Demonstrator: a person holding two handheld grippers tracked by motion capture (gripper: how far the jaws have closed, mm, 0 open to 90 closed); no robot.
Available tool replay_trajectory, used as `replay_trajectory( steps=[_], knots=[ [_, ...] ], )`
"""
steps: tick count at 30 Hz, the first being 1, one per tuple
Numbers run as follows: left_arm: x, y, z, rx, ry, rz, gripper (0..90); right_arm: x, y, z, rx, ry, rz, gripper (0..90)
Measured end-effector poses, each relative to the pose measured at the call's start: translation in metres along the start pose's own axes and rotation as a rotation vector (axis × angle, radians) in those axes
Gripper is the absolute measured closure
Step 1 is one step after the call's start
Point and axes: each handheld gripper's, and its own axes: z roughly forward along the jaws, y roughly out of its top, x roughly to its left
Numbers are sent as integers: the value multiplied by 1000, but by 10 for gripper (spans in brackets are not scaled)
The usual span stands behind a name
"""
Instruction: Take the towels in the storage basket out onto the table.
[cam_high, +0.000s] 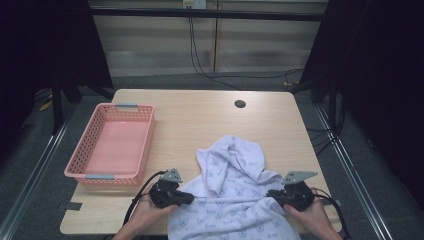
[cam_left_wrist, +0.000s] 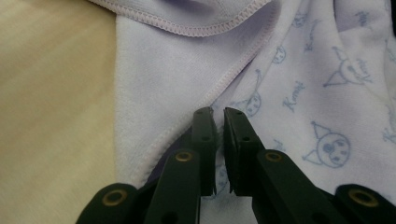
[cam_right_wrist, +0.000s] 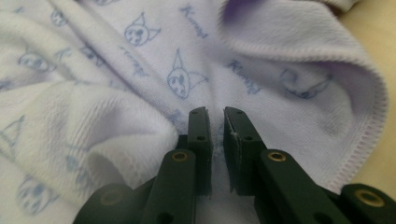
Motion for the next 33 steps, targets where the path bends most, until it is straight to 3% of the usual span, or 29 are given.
replay_trajectory(
  steps=[3, 5, 8, 11, 15, 19, 24, 27, 30, 31, 32, 33],
  knots=[
    [-7, -7, -6, 12, -6, -1, 805, 16, -10, -9, 17, 23, -4, 760],
    [-7, -8, -10, 8, 10, -12, 765, 19, -10, -14, -12, 14, -8, 718],
    [1, -4, -16, -56, -5, -58, 745, 5, 2, -23, -129, -3, 13, 678],
    [8, 8, -18, -108, 20, -65, 726, -15, 18, -21, -173, -61, 36, 612],
    [23, 25, -15, -172, 56, -93, 699, -44, 40, 2, -167, -105, 65, 550],
    [46, 45, -5, -214, 93, -139, 676, -63, 57, 30, -135, -111, 68, 524],
    [68, 53, 19, -191, 122, -202, 590, -72, 62, 50, -109, -105, 101, 500],
    [69, 56, 30, -151, 136, -190, 511, -68, 62, 57, -107, -88, 73, 507],
    [67, 60, 36, -149, 151, -179, 501, -63, 63, 58, -106, -73, 60, 658],
    [65, 62, 39, -143, 166, -160, 541, -62, 63, 58, -108, -73, 51, 708],
    [64, 62, 41, -141, 142, -146, 630, -62, 63, 56, -116, -72, 51, 765],
    [62, 62, 43, -138, 151, -121, 772, -62, 64, 54, -125, -74, 55, 807]
  ],
)
